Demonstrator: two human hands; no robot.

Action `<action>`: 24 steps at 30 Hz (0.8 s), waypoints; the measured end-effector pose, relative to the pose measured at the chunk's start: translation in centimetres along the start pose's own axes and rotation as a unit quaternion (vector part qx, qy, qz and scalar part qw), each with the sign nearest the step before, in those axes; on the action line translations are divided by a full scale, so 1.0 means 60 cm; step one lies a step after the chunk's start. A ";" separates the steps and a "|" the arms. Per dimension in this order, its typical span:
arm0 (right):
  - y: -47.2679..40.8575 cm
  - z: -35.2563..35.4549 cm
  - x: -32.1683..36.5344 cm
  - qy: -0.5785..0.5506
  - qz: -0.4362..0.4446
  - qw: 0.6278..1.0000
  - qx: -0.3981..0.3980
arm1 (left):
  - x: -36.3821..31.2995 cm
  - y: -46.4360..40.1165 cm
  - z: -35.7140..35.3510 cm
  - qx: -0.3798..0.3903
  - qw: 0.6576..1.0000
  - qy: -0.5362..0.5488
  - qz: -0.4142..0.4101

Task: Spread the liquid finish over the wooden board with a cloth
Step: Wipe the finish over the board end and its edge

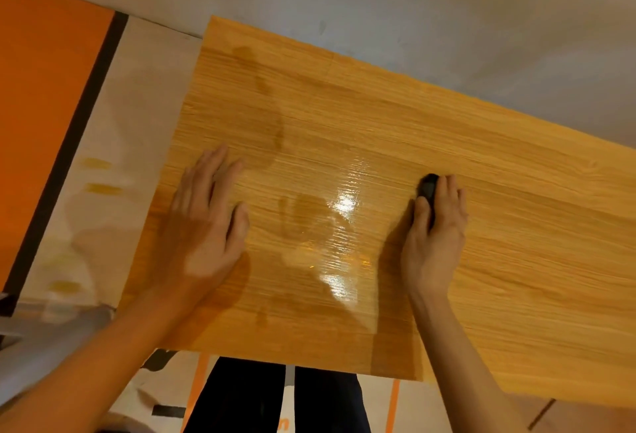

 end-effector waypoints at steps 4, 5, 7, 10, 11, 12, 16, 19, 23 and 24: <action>0.077 -0.119 0.144 0.024 0.107 0.991 0.075 | 0.004 -0.010 0.001 -0.006 1.000 -0.010 0.006; 0.104 -0.151 0.181 0.030 0.149 0.983 0.105 | 0.005 -0.009 0.000 -0.007 1.000 -0.015 0.006; 0.144 -0.189 0.226 0.044 0.237 0.958 0.156 | 0.003 -0.009 0.000 -0.008 1.000 -0.022 0.004; 0.125 -0.156 0.188 0.059 0.278 0.939 0.193 | 0.002 -0.008 0.000 -0.009 0.999 -0.030 0.004; 0.107 -0.123 0.153 0.064 0.255 0.949 0.173 | 0.001 -0.008 0.000 -0.012 0.999 -0.030 0.003; 0.086 -0.084 0.111 0.066 0.218 0.964 0.141 | 0.001 -0.008 0.000 -0.013 1.000 -0.029 0.000; 0.052 0.003 0.001 0.029 0.034 0.999 0.031 | 0.001 -0.009 -0.001 -0.010 1.000 -0.025 0.002; 0.104 -0.057 0.078 0.032 0.072 0.996 0.029 | 0.000 -0.010 0.001 -0.005 1.000 -0.029 0.004; 0.189 -0.157 0.183 0.047 0.209 0.969 0.124 | -0.003 -0.009 0.003 -0.009 0.999 -0.040 -0.006; 0.189 -0.157 0.183 0.053 0.239 0.958 0.150 | -0.004 -0.009 0.003 -0.013 0.999 -0.042 -0.009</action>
Point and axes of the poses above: each hand's wrist, its own y-axis away from the middle knuckle, its own z-axis out of the back of the hand, x = y × z, the point moved 8 cm from there along -y, towards the middle knuckle, and after that the axes turned 4 degrees about -y, right-handed, at the moved point
